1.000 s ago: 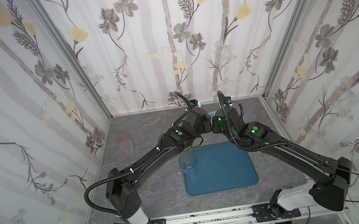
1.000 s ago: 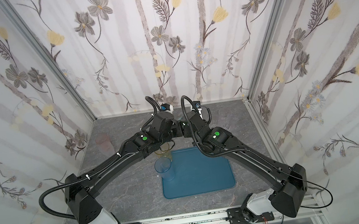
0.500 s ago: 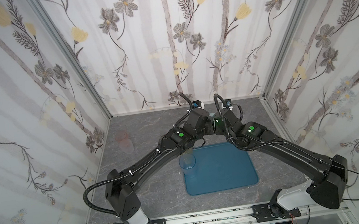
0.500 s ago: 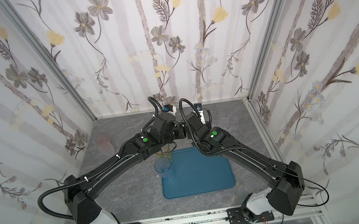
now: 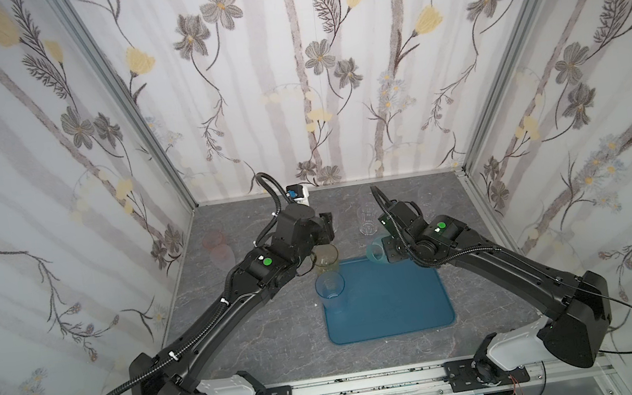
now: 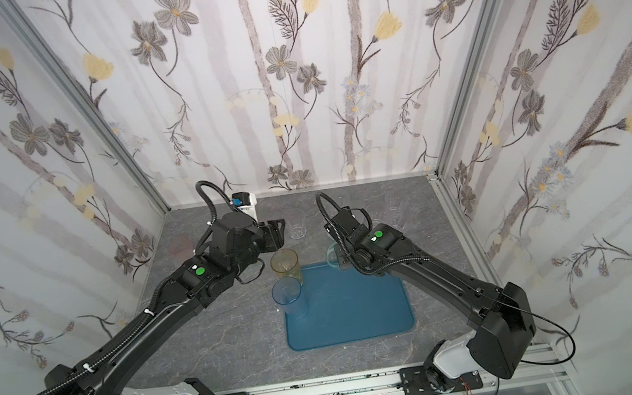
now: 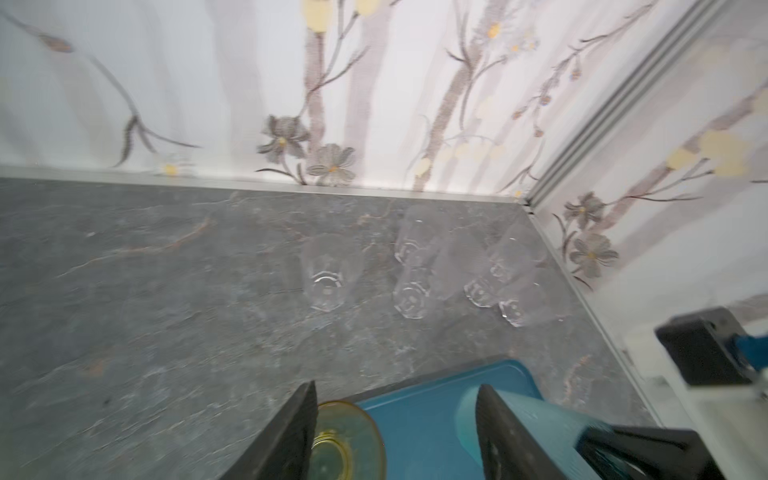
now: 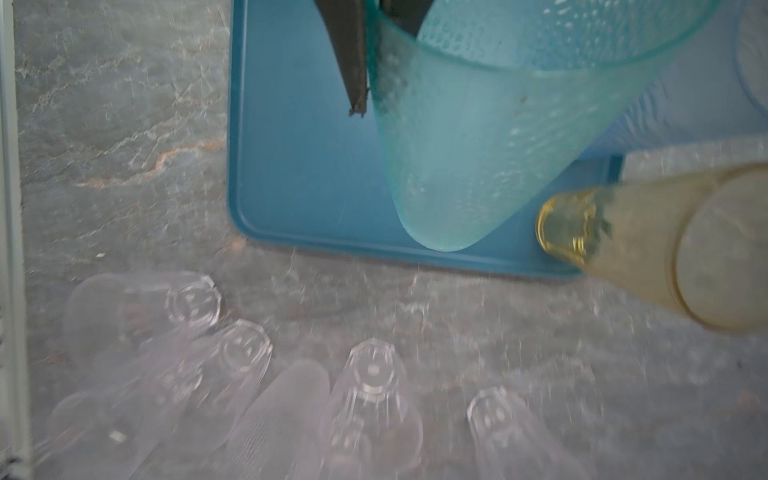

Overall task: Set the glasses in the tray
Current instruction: 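Lower the teal cup beside the blue cup with the right gripper and open it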

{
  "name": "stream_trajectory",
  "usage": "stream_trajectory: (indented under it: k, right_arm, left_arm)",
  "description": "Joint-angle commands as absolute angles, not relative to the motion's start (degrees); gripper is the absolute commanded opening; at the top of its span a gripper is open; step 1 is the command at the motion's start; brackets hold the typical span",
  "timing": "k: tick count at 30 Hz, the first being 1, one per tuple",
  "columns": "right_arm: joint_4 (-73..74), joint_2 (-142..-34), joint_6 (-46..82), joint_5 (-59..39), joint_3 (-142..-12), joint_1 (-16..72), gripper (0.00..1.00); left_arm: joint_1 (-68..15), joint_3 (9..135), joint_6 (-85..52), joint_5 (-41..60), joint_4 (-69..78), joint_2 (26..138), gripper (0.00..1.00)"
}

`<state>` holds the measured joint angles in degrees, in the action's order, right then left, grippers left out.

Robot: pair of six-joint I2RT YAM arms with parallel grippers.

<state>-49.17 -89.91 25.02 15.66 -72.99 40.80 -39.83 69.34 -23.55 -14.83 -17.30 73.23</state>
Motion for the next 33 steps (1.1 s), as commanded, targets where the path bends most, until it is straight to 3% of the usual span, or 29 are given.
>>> stream_trajectory:
  k: [1,13,33]
  right_arm:
    - [-55.29,-90.22,25.13,8.53,-72.31,43.58,0.02]
    - [-53.53,-97.81,34.97,7.17,-71.43,57.81,0.02]
    - [-52.73,-107.74,39.69,5.62,-78.05,66.04,0.07]
  left_arm:
    - [-35.3,64.07,-21.54,-18.83,-15.31,68.91,0.68]
    - [-27.28,53.05,-22.31,-15.59,-10.6,63.28,0.73]
    - [-24.78,50.36,-22.45,-11.83,-7.3,63.81,0.73]
